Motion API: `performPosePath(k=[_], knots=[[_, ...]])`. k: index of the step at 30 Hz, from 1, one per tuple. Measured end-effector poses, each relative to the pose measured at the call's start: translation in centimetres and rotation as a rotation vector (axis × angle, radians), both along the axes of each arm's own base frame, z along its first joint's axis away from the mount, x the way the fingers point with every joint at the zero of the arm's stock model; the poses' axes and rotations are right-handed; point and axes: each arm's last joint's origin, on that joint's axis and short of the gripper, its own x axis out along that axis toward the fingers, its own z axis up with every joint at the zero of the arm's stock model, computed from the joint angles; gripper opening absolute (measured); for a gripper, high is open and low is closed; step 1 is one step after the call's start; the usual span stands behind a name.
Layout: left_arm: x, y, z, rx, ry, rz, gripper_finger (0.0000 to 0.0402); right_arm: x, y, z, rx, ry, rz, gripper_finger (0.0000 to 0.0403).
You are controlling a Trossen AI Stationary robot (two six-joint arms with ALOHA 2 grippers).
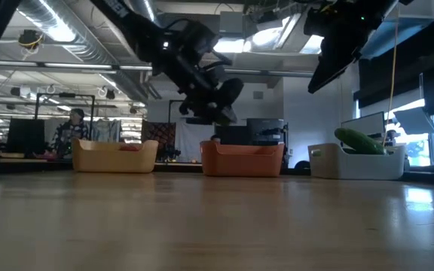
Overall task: Sort produce into baskets
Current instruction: Put the lime into the orange bin, then put the bottom left tomato into the yellow bin
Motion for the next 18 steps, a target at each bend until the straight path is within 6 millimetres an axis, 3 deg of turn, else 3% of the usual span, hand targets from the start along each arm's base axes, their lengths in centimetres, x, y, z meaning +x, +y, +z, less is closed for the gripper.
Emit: performPosePath(k=[9, 13, 18], knots=[[0.4, 2.0, -0.3, -0.014, 0.026, 0.036, 0.0256, 0.0, 0.0, 0.0, -0.006, 0.004, 0.008, 0.0292], [0.4, 1.7, -0.2, -0.028, 0.042, 0.018, 0.0290, 0.0, 0.0, 0.0, -0.010, 0.006, 0.013, 0.0292], [0.1, 0.5, 1.1, -0.033, 0.040, -0.020, 0.0299, 0.0, 0.0, 0.0, -0.010, 0.007, 0.013, 0.0292]])
